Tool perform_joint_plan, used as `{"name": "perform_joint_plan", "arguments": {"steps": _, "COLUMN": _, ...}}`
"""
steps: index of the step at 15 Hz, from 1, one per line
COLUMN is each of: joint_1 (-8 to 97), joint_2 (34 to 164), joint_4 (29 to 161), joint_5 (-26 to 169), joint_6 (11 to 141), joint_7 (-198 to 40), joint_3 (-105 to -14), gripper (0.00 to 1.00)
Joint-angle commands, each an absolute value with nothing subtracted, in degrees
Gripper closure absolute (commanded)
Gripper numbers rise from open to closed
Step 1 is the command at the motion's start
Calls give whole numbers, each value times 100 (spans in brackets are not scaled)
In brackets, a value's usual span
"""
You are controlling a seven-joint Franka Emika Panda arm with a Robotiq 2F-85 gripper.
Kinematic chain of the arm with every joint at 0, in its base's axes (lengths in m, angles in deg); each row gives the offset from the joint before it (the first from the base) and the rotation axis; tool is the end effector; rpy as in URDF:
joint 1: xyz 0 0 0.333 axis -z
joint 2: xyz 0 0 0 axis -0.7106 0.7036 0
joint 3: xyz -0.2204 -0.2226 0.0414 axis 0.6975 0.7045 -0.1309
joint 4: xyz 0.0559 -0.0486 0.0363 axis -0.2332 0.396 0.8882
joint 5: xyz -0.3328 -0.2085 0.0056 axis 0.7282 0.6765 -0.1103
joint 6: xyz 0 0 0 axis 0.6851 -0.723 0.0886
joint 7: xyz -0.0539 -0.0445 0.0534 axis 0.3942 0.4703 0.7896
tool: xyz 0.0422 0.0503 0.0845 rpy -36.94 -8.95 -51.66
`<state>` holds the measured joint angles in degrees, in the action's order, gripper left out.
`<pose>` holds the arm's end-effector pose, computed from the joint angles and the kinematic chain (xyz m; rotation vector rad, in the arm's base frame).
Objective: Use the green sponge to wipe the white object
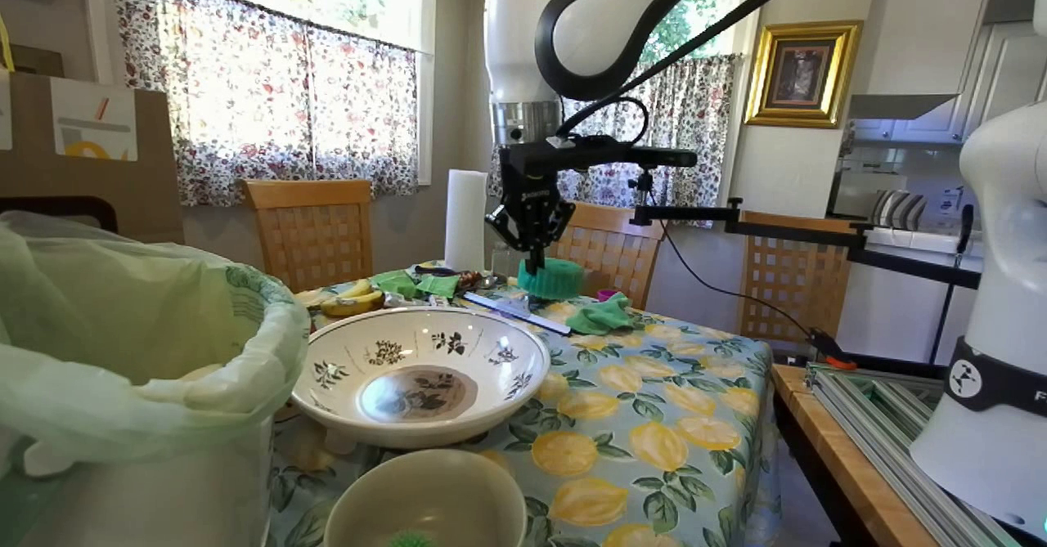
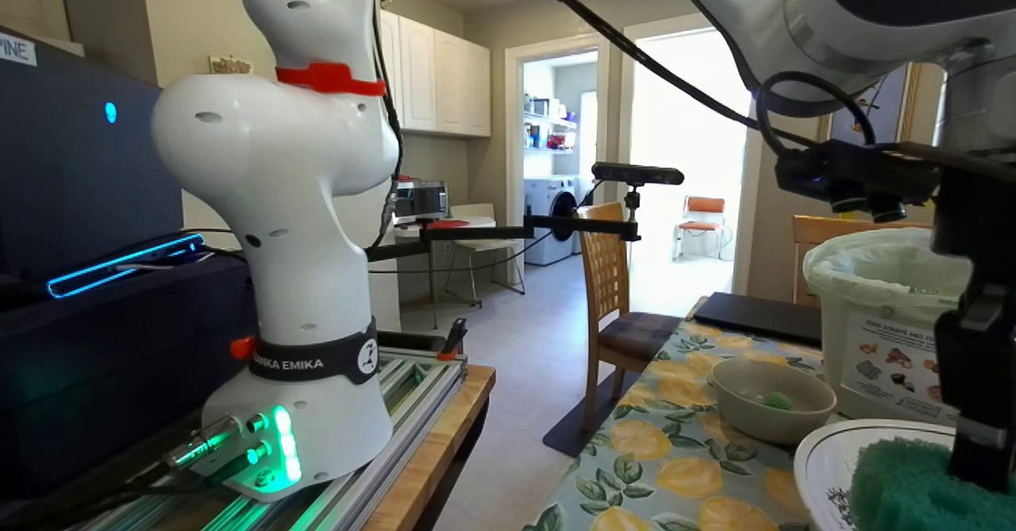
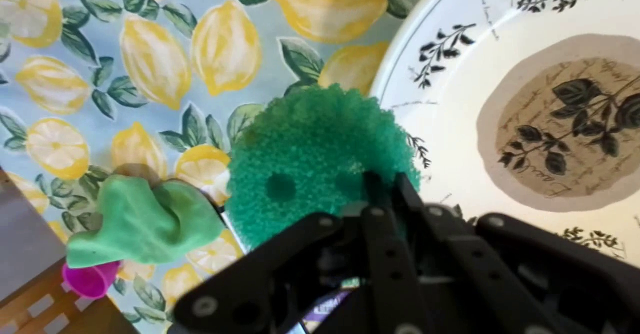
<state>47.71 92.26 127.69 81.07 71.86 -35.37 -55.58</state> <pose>0.5361 -0.1039 0.3066 2.6661 -1.2449 -0.0122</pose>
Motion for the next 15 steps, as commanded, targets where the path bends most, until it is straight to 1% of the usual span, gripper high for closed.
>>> {"name": "perform_joint_plan", "arguments": {"steps": 1, "joint_1": 4800, "joint_2": 9293, "joint_4": 13115, "joint_5": 8185, "joint_6": 7450, "joint_7": -3468, "joint_3": -5482, "gripper": 98}}
{"name": "perform_joint_plan", "arguments": {"steps": 7, "joint_1": 4779, "joint_2": 9380, "joint_4": 13572, "joint_5": 8318, "joint_6": 7747, "joint_7": -3418, "joint_3": -5315, "gripper": 98}}
{"name": "perform_joint_plan", "arguments": {"steps": 8, "joint_1": 4772, "joint_2": 9473, "joint_4": 13371, "joint_5": 8172, "joint_6": 7585, "joint_7": -3540, "joint_3": -5358, "gripper": 92}}
{"name": "perform_joint_plan", "arguments": {"steps": 11, "joint_1": 4776, "joint_2": 9473, "joint_4": 13430, "joint_5": 8192, "joint_6": 7626, "joint_7": -3538, "joint_3": -5326, "gripper": 92}}
{"name": "perform_joint_plan", "arguments": {"steps": 12, "joint_1": 4776, "joint_2": 9473, "joint_4": 13430, "joint_5": 8193, "joint_6": 7627, "joint_7": -3538, "joint_3": -5327, "gripper": 98}}
{"name": "perform_joint_plan", "arguments": {"steps": 15, "joint_1": 4880, "joint_2": 9455, "joint_4": 13476, "joint_5": 7998, "joint_6": 7581, "joint_7": -3714, "joint_3": -5310, "gripper": 98}}
